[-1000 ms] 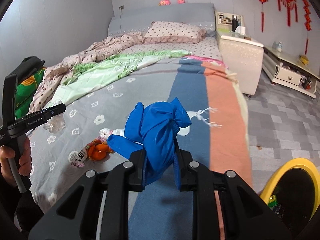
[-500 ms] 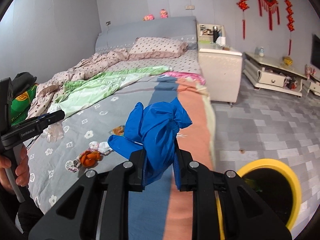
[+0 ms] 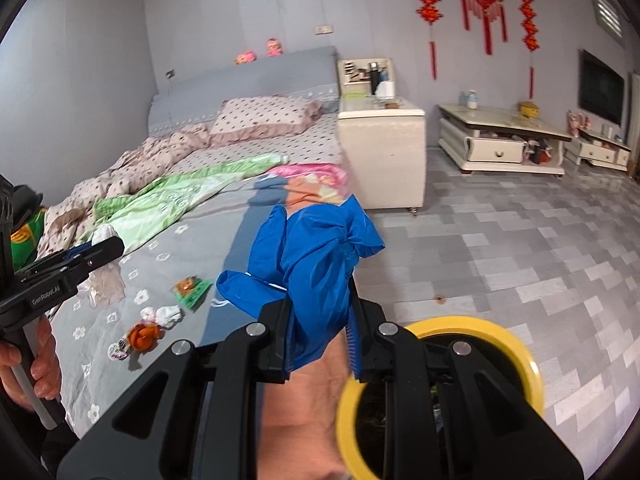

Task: Collect trash
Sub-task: 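Carry the white tissue bundle and blue glove over the bin, then open both tools to drop the tissue and glove into the bin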

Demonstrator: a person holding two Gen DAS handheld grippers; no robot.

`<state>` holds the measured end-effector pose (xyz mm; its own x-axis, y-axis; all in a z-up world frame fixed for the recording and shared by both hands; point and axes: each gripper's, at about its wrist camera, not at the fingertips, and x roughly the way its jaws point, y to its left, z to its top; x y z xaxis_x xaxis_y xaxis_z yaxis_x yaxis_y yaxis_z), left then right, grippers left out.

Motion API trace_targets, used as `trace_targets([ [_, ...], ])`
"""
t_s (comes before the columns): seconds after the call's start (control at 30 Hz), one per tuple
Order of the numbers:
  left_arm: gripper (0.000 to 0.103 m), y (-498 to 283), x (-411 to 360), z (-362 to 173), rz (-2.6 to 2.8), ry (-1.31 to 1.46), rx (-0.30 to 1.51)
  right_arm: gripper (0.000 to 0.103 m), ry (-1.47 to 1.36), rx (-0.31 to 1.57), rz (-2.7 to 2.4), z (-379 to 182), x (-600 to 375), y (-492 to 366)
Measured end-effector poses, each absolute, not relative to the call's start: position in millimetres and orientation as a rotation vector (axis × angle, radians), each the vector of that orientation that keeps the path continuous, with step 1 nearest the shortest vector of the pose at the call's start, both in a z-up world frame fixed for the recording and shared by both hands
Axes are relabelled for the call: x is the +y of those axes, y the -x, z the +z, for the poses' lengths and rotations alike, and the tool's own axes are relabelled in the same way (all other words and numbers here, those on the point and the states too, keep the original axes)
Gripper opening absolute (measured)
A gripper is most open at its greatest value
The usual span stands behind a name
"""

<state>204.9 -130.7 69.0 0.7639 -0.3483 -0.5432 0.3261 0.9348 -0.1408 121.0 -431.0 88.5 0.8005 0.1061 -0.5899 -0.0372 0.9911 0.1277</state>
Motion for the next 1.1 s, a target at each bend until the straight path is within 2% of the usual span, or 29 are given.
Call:
trace_targets([
  [0.5,0.04,-211.4,-235.8,70.2,-0.51,-0.017,0.624,0.02,-0.146,0.62,-0.062,98.5,-517.2,-92.1],
  [1.1,0.041,-220.3,-331.2,6.8,-0.671,-0.067,0.729,0.021,-0.232,0.7,-0.135,40.5,-576.4,-83.1],
])
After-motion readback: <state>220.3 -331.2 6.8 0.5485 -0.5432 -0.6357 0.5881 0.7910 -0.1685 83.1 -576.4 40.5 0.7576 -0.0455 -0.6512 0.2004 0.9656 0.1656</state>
